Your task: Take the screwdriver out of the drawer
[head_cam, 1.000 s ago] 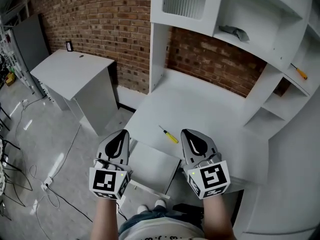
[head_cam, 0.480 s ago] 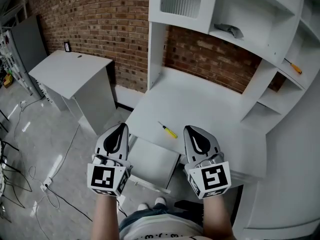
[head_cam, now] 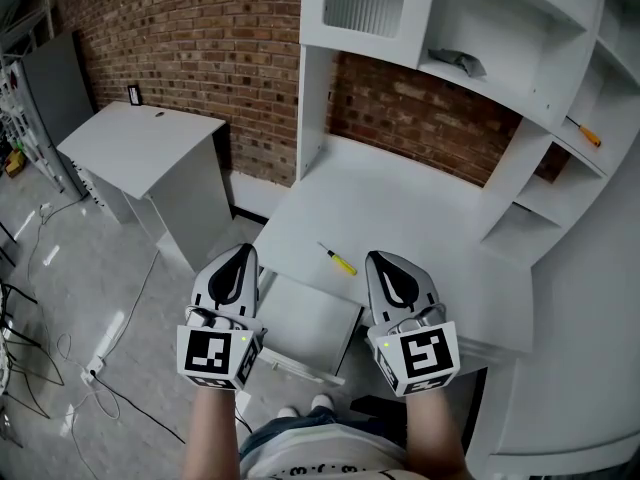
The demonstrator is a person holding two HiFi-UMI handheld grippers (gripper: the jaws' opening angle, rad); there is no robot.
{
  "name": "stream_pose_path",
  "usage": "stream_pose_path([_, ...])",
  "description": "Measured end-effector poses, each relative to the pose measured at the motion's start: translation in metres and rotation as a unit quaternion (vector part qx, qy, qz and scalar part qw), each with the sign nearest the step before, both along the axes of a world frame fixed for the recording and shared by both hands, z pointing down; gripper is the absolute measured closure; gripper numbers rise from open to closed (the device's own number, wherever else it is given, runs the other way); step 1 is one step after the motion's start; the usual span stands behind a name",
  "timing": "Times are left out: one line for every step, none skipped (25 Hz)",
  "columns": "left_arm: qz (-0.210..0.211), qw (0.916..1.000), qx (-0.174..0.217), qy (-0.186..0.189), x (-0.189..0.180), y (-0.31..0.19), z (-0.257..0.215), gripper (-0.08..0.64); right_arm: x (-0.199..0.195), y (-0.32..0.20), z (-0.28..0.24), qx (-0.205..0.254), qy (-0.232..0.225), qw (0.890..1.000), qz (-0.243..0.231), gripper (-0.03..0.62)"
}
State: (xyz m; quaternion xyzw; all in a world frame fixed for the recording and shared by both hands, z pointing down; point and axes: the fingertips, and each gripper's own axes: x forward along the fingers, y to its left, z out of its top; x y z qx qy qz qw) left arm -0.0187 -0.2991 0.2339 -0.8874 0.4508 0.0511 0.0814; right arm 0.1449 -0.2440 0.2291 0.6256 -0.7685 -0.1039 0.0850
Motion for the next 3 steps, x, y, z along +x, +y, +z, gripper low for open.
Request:
stream_pose_path([-0.001,1.0,0.001,0.0,-0.0005,-0.0005,-0.0002,0.548,-0.0007,-0.0005,0.0003,0.0,0.0,1.0,0.0,0.583])
stream_pose_path([-0.001,1.0,0.001,0.0,-0.001,-0.0011,-0.0003,0.548,-0.0013,-0.001,0.0005,0.0,0.001,1.0,0.0,0.583])
stream_pose_path([-0.002,1.0,0.002,0.0,-0.0015,-0.0016,-0.0005,0.548,-0.0019,-0.0014,0.0007,0.0,0.001,1.0,0.0,0.583])
